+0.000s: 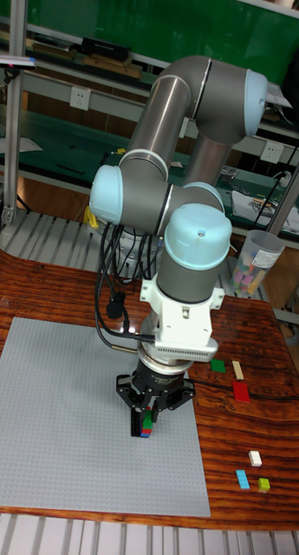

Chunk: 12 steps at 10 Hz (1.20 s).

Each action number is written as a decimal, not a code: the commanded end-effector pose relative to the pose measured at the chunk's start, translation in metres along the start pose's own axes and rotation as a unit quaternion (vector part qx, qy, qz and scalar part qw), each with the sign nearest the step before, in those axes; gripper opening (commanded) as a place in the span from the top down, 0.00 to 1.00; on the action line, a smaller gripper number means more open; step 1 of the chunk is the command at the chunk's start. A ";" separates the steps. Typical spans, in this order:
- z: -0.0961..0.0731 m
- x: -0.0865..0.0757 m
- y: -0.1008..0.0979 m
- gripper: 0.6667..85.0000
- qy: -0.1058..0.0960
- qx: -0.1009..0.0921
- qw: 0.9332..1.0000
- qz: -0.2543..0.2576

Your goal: Build with small Lego blocks

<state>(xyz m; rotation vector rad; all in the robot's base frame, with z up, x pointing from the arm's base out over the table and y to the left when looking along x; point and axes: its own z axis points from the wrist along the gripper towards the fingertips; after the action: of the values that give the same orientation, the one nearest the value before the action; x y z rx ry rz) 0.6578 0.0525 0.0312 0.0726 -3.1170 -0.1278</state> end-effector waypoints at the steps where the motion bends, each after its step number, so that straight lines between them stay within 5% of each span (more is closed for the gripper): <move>1: -0.005 0.000 0.005 0.99 0.002 -0.003 1.000 0.003; 12: -0.004 0.003 0.001 0.99 -0.003 -0.002 1.000 -0.012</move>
<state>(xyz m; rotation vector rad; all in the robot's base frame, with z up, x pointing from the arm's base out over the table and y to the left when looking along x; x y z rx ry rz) 0.6572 0.0516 0.0315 0.1187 -3.1246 -0.1214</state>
